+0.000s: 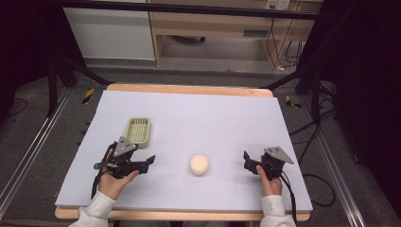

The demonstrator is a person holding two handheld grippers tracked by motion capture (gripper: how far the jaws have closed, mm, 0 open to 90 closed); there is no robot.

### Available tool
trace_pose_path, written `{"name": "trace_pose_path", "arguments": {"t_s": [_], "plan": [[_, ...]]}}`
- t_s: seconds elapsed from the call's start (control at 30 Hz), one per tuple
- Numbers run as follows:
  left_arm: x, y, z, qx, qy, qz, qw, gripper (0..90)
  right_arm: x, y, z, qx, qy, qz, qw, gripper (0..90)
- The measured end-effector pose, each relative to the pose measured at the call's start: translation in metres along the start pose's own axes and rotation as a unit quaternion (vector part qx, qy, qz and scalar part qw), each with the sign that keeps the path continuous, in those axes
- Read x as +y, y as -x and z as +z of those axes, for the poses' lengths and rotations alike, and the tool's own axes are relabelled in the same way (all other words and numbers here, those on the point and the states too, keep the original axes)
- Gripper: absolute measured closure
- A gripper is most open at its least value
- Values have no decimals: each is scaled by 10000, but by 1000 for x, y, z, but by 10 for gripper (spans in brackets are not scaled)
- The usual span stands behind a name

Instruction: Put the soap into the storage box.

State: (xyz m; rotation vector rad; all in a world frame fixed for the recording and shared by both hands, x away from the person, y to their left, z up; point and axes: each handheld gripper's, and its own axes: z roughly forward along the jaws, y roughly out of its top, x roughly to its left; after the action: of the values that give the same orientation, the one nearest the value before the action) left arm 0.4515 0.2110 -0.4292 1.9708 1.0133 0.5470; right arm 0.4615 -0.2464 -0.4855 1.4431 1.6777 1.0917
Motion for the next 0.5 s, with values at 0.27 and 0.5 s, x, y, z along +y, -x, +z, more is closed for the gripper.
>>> {"name": "trace_pose_path", "arguments": {"t_s": [0.27,0.5], "plan": [[6,5,3,-78,33,32,10000,218,0,0,0,-7,4,-6,10000,25],[13,13,8,-179,51,92,9998,224,0,0,0,-13,12,1,10000,25]]}}
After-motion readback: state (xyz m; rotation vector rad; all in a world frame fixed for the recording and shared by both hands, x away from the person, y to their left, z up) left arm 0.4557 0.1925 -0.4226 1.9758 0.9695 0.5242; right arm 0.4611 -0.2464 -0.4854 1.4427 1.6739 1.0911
